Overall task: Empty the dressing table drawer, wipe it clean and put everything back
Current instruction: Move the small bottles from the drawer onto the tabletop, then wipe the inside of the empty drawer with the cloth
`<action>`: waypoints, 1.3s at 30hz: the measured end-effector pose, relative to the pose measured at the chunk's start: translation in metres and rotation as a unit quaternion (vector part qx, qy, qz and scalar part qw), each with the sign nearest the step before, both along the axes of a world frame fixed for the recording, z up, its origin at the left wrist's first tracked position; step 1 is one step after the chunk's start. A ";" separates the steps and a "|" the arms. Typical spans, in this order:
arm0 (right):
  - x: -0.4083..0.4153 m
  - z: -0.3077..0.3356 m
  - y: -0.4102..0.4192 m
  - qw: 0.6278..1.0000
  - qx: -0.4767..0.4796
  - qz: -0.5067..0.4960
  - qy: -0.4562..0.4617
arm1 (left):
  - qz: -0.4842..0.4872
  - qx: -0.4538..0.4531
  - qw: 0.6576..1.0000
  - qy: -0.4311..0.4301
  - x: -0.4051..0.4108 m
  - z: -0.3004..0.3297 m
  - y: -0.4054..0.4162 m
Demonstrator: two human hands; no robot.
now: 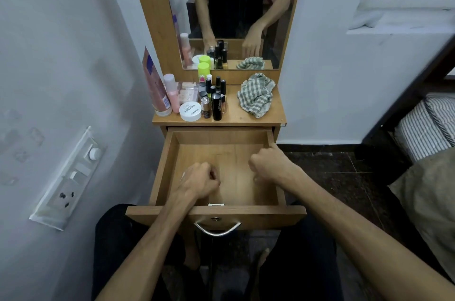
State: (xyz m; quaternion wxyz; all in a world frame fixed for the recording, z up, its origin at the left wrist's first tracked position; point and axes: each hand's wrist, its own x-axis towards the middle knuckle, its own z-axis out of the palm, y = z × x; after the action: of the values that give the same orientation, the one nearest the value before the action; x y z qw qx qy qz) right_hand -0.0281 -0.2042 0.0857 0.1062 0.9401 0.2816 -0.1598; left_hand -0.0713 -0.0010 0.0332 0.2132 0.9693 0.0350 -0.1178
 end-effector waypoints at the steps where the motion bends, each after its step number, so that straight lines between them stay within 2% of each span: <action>1: -0.005 -0.003 0.000 0.999 -0.045 0.015 0.007 | -0.001 0.001 1.000 0.010 0.000 0.001 0.001; 4: -0.019 -0.011 -0.001 0.993 -0.111 0.038 0.019 | 0.002 0.007 0.999 0.039 0.001 0.003 0.006; 6: -0.025 -0.015 0.001 0.990 -0.122 0.046 0.049 | 0.001 0.019 0.998 0.054 0.001 0.004 0.012; 14: -0.018 -0.014 0.011 0.956 -0.072 -0.044 0.280 | -0.043 0.119 0.973 0.193 -0.016 0.016 0.048; 25: -0.018 -0.012 0.027 0.916 0.025 -0.097 0.389 | -0.036 -0.048 0.974 0.221 -0.023 0.013 0.048; 29: -0.022 -0.010 0.026 0.913 0.013 -0.122 0.390 | -0.038 -0.056 0.972 0.225 -0.026 0.016 0.047; 32: -0.016 -0.005 0.018 0.921 0.036 -0.159 0.354 | -0.015 -0.041 0.977 0.210 -0.029 0.017 0.047; 33: -0.011 0.001 0.014 0.929 0.080 -0.175 0.316 | -0.004 -0.038 0.978 0.203 -0.030 0.017 0.048; 35: 0.005 0.019 0.006 0.943 0.197 -0.208 0.168 | 0.004 -0.028 0.982 0.186 -0.030 0.019 0.047; 37: 0.022 0.041 -0.001 0.912 0.326 -0.249 -0.007 | 0.011 -0.022 0.986 0.166 -0.031 0.017 0.047; 39: 0.043 0.061 -0.003 0.846 0.426 -0.295 -0.125 | 0.013 -0.019 0.988 0.150 -0.031 0.017 0.046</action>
State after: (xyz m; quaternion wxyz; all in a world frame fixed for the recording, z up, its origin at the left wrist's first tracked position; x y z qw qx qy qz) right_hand 0.0146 -0.2071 0.1470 -0.3222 0.9439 0.0154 0.0712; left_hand -0.1025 0.0452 0.0506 0.2255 0.9357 0.0767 -0.2602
